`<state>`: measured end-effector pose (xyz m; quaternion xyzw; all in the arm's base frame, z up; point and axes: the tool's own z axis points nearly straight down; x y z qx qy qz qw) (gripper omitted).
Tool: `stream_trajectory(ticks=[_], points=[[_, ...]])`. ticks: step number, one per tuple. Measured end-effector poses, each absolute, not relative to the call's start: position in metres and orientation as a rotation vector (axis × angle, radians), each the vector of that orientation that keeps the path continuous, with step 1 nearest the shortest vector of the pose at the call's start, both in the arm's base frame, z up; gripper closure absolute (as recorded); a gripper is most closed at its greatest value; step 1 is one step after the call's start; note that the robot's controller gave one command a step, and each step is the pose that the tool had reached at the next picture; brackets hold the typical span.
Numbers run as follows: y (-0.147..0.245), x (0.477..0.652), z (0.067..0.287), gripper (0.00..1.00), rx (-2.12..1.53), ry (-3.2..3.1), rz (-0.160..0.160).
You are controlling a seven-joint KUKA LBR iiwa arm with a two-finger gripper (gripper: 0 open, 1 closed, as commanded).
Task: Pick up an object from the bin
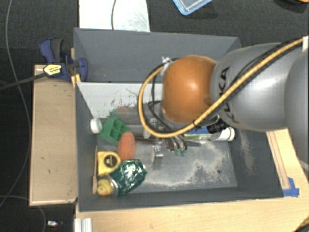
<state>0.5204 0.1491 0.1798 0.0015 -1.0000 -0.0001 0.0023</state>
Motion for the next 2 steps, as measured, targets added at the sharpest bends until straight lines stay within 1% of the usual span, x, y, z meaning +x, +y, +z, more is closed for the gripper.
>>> stream_trajectory(ticks=[1,2], points=[[0.1485,0.5223,0.183,0.0,-0.002,-3.144,-0.002],[0.1553,0.5264,0.176,0.0,-0.106,-3.144,-0.002]])
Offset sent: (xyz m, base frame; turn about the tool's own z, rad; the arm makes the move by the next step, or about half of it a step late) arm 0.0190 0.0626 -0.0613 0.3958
